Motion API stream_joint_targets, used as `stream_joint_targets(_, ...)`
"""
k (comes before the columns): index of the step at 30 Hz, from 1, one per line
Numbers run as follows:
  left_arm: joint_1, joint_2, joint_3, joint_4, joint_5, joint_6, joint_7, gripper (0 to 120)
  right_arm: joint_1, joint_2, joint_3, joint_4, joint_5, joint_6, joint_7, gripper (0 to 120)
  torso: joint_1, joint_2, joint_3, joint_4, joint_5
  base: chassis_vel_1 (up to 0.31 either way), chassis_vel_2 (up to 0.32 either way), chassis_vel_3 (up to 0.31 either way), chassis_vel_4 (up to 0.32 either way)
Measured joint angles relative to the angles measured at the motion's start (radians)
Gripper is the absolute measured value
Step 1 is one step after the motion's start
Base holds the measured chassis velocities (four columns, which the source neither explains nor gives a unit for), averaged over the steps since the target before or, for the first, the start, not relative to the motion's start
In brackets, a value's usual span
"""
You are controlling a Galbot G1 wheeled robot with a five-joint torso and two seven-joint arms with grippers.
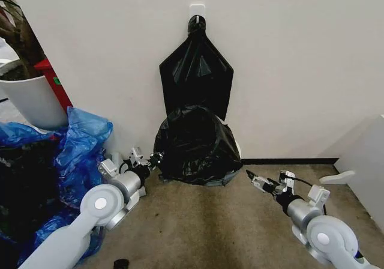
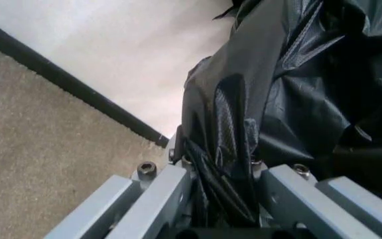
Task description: Place the garbage bag over the trash bin.
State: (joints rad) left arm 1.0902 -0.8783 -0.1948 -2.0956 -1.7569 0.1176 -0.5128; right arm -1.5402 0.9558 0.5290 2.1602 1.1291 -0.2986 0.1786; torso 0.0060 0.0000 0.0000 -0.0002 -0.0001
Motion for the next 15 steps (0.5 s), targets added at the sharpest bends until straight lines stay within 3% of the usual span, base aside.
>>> stream_joint_targets(12,-0.033,-0.005,-0.012,0.017,-0.096,0.008,-0.088,1,-0.134,0.041,0.012,0.184,-0.016,0.030,-0.015,100,0.000,0.000,0.000,-0.0003,-0.0003,0.000,0.000,0.000,0.000)
stream_joint_targets(15,-0.046,-0.022,-0.011,0.032,-0.183,0.013,-0.140,1,-0.106,0.114,-0.019,0.211,0.072,0.011,0.008,100,0.000,0.000,0.000,0.0001,0.0000,0.000,0.000,0.000,0.000)
